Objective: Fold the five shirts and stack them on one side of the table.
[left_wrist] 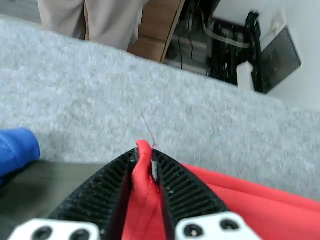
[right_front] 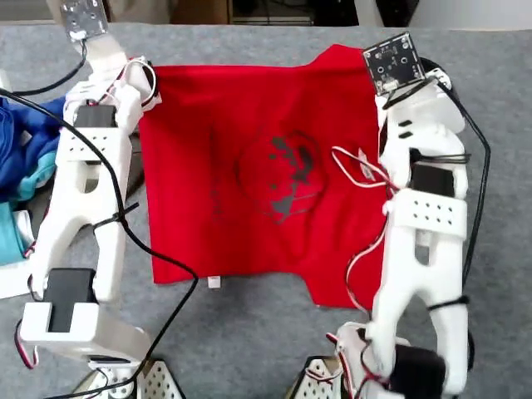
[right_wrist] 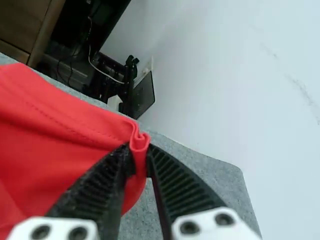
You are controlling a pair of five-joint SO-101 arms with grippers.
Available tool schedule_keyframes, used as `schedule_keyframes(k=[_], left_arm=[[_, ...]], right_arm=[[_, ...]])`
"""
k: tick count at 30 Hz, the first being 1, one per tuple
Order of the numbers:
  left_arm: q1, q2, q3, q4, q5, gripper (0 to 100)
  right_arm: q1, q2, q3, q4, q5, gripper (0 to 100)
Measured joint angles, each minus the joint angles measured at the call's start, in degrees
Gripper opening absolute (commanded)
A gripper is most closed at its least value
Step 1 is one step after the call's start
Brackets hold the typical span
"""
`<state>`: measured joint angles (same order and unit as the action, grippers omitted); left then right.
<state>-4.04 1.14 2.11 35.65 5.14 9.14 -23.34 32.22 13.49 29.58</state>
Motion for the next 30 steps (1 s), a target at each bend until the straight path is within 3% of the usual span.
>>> schedule_keyframes(k=[6, 11, 17, 25, 30], left_arm=[[5.19, 0.0, -7.47, 12.92, -4.75, 2], [5.63, 0.0, -9.23, 15.38, -5.1, 2], [6.42, 0.0, -11.78, 26.73, -5.54, 2], [7.56, 0.0, -11.78, 39.56, -5.63, 2], [10.81, 0.0, -11.69, 46.59, -9.05, 2]], right_arm=[[1.32, 3.25, -2.73, 2.02, 0.0, 0.4], [1.41, 2.81, -6.42, 11.6, 0.0, 0.4], [1.49, -2.9, -6.59, 24.97, 0.09, 0.5], [1.49, -13.89, -4.57, 39.91, 8.09, 0.5], [1.49, -23.74, 3.96, 42.29, 11.16, 0.5]])
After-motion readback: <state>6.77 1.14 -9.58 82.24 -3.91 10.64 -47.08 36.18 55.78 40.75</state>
